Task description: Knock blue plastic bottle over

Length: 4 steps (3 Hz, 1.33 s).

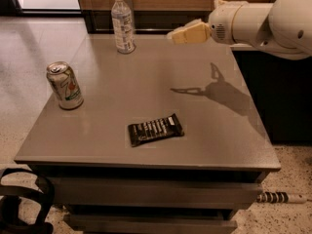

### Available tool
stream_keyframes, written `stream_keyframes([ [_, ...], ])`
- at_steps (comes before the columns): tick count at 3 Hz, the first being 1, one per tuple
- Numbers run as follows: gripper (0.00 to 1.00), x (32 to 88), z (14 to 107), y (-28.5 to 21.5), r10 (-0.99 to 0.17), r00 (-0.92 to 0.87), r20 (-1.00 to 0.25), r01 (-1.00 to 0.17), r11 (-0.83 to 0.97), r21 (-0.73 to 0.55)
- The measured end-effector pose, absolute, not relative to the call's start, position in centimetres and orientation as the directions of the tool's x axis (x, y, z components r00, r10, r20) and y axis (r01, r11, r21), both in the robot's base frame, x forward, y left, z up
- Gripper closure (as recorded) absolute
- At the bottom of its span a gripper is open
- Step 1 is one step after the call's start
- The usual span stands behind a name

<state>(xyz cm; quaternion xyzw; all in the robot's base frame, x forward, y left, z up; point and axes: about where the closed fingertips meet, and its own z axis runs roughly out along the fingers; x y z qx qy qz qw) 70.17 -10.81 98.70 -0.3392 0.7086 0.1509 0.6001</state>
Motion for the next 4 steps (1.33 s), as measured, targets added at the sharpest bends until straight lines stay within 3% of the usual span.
stream_keyframes([
  [1, 0.0, 73.0, 97.6, -7.2, -0.165, -0.019, -0.986, -0.69, 0.716, -0.106],
  [2, 0.0, 75.7, 96.8, -3.9, -0.113, -0.001, -0.994, -0.697, 0.712, -0.08],
  [4, 0.0, 78.5, 95.8, -0.5, -0.23, 0.005, -0.973, -0.673, 0.719, -0.173],
])
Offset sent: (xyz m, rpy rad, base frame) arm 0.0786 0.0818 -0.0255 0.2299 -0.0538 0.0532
